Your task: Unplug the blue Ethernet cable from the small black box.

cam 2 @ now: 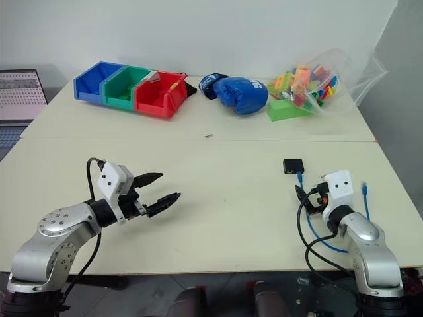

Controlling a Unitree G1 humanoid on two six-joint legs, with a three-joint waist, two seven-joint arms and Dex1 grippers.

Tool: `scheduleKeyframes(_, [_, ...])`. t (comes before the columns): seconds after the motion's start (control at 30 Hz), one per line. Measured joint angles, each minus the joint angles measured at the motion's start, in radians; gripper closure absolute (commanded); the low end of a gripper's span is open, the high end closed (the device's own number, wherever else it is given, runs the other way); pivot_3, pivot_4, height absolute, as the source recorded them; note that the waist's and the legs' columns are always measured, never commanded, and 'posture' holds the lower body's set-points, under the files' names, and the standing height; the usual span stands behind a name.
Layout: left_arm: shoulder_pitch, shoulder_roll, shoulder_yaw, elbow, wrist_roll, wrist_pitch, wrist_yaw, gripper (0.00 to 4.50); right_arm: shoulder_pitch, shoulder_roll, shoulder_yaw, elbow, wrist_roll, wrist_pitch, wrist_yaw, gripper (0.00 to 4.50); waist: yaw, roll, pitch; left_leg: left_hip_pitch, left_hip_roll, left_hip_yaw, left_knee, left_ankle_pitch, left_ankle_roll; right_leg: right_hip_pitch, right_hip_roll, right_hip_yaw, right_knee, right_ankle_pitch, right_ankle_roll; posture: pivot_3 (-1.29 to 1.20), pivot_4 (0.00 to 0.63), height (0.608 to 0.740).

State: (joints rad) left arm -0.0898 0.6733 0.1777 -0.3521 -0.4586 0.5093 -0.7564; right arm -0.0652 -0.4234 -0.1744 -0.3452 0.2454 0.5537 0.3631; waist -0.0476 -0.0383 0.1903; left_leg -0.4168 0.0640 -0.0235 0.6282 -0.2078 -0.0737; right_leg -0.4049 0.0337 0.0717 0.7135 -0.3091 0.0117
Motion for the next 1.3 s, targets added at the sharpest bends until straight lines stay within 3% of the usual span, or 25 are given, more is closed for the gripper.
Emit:
scheduleKeyframes(0.87, [-0.033,0.0,-0.042,-0.021,-0.007,0.028,-0.026,0.05,0.007,0.033,0.025,-0.035,0.007,0.022,-0.042,0.0,-0.001,0.0,0.0,0.0,-0.001,-0.003,0.0,0.0,0.0,0.001,-0.001,-0.005,0.0,0.0,0.0,0.0,0.15,0.74])
scheduleKeyframes(1.3, [-0.11,-0.001,-0.108,-0.027,-0.046,0.055,-0.086,0.05,-0.086,0.107,0.061,0.078,-0.085,0.023,-0.181,0.0,0.0,0.0,0.0,0.0,0.0,-0.001,0.0,0.0,0.0,0.0,0.0,0.0,0.0,0.0,0.0,0.0,0.15,0.74])
